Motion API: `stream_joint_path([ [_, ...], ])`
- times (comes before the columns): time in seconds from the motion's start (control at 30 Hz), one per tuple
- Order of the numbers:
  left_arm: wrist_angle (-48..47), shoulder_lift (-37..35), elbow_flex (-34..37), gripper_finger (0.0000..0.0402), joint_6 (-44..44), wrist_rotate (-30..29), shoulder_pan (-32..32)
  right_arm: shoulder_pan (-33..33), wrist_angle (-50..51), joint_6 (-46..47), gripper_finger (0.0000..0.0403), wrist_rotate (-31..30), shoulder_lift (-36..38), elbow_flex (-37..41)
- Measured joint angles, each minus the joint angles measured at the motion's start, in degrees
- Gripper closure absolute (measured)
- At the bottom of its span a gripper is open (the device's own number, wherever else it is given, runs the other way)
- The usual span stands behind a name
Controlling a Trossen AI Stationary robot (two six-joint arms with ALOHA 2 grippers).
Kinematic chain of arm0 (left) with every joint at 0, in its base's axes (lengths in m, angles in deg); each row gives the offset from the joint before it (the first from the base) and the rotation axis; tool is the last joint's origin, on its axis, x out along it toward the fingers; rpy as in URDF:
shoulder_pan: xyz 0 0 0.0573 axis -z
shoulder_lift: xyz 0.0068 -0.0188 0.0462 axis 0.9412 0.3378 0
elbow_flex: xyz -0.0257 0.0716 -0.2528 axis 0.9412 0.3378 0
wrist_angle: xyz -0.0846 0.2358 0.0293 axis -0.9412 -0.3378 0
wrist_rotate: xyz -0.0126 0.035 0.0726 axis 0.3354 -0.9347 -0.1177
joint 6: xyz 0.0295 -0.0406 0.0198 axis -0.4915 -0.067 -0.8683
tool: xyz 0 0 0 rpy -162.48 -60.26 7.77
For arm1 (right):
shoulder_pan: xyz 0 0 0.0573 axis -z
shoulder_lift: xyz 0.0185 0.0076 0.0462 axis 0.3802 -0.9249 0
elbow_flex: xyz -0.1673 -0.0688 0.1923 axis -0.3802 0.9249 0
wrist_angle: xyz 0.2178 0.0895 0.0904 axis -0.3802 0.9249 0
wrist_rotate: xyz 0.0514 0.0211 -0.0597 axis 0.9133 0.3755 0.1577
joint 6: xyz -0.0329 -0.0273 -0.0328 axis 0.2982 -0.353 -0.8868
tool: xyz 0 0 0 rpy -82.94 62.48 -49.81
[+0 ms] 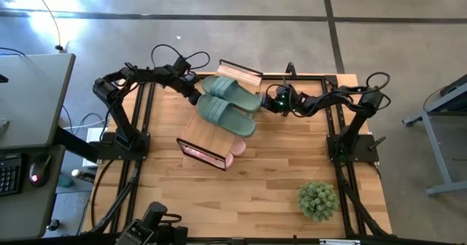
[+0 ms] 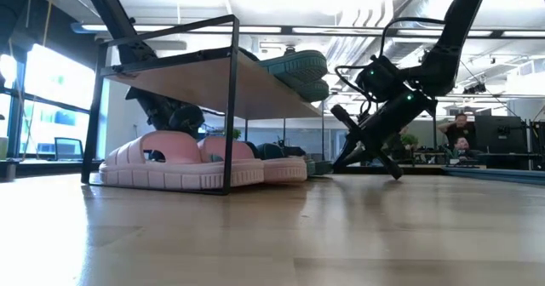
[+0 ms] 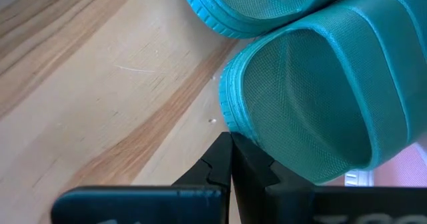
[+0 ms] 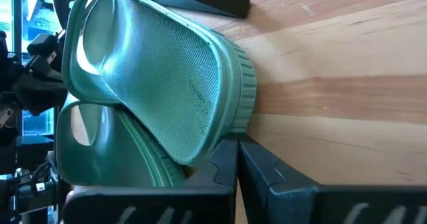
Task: Pick and place slides into the shelf
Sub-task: Adjust the slides under the shelf
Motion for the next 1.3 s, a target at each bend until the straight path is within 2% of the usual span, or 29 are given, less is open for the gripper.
stream_joint_path([
  [0.4,0.1,0.0,0.0,0.0401,-1.6,2.6,0.0,0.0,-3.4,-1.1,0.0403,3.9,-1.3,0.0],
  [0.7,-1.0,0.0,0.0,0.0401,-1.9,2.1,-0.1,0.0,-1.7,-0.9,0.0403,2.3,-1.1,-0.1],
  [0.9,-1.3,0.0,0.0,0.0401,-2.0,2.1,-0.1,-0.2,9.1,-3.2,0.0403,-0.4,2.6,0.2],
  [1.13,-1.3,-0.1,0.0,0.0401,-2.0,0.8,-0.1,-0.7,22.9,-8.0,0.0403,-1.2,12.7,0.2],
  [1.3,-1.3,-0.1,0.0,0.0402,-2.5,0.7,-0.1,-7.0,33.5,-11.0,0.0403,-2.0,20.6,0.2],
])
